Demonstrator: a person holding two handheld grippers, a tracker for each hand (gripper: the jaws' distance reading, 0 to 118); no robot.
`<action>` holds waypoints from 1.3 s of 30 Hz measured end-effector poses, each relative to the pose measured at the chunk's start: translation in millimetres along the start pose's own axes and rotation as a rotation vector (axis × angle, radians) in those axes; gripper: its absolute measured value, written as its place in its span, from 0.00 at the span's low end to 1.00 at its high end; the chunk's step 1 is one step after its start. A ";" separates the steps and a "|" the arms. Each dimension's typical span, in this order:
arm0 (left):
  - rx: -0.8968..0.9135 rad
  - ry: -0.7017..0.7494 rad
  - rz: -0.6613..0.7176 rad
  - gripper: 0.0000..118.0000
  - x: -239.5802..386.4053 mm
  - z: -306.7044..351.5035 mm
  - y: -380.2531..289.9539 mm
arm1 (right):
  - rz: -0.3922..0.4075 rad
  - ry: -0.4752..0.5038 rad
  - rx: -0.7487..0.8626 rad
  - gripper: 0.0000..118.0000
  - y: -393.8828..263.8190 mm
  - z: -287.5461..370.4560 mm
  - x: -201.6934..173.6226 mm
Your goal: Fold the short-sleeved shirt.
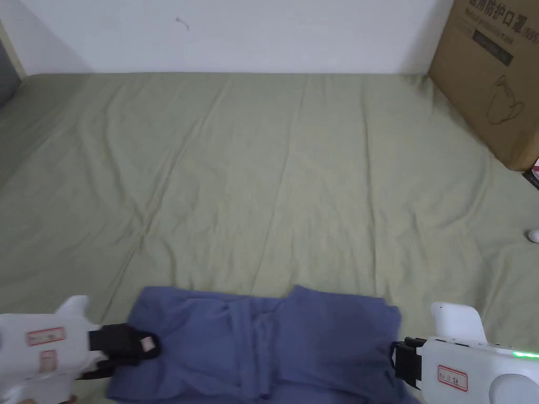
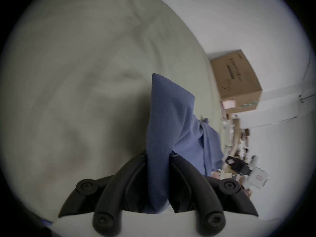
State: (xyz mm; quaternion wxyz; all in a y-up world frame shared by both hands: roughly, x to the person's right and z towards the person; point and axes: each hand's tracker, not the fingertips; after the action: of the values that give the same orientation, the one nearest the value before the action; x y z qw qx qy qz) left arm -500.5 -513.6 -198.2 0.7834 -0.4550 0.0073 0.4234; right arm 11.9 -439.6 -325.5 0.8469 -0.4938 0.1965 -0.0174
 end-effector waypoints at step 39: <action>-0.168 -0.022 -0.348 0.37 230.0 -101.3 -51.2 | -0.149 -0.044 0.000 0.02 -29.9 7.4 80.6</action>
State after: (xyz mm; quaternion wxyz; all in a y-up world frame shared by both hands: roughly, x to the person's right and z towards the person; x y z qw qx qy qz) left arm -280.8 -447.1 -312.6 0.8040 -0.5087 -0.1154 0.2855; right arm 93.8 -466.8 -322.5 0.8473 -0.5074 0.1405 -0.0692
